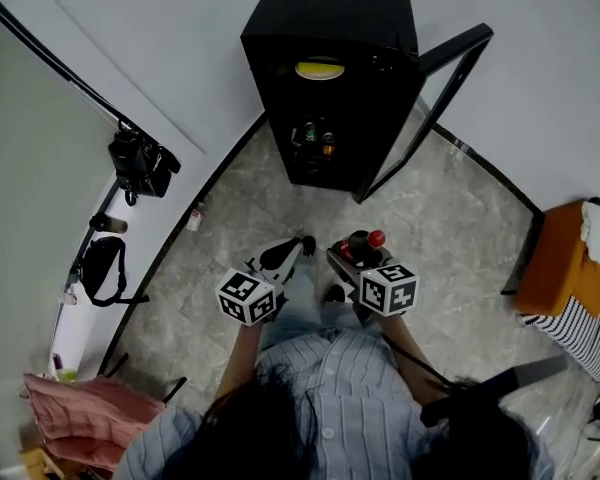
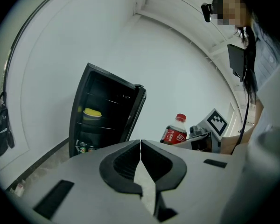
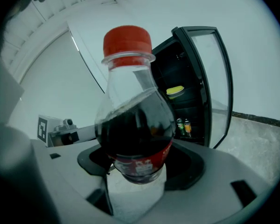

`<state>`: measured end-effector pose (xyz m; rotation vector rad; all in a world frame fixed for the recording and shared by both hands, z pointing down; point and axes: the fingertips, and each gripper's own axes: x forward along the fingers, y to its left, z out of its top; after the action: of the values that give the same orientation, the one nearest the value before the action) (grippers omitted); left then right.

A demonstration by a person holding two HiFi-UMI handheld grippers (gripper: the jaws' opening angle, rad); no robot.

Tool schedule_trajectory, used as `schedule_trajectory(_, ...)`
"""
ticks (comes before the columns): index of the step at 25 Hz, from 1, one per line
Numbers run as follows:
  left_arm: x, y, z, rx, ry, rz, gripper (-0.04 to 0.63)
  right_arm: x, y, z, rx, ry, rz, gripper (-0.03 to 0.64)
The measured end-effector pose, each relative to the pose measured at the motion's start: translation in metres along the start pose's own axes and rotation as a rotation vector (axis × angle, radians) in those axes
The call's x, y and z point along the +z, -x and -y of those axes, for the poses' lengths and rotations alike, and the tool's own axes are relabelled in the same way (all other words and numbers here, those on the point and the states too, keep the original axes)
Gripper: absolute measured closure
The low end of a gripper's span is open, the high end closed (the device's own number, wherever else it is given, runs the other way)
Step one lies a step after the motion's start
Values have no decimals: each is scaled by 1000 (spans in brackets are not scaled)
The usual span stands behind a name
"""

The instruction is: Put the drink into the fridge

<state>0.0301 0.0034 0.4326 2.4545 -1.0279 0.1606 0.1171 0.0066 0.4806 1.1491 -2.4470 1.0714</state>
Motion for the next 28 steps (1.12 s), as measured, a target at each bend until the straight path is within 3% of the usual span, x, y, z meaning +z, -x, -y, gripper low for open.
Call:
schedule_trajectory(13, 15, -59, -59, -75, -51, -92, 586, 28, -54, 54, -95, -92, 13, 319)
schedule_trajectory(28, -4, -124, -141, -136, -57, -154, 588, 36, -132, 108, -118, -48, -14, 318)
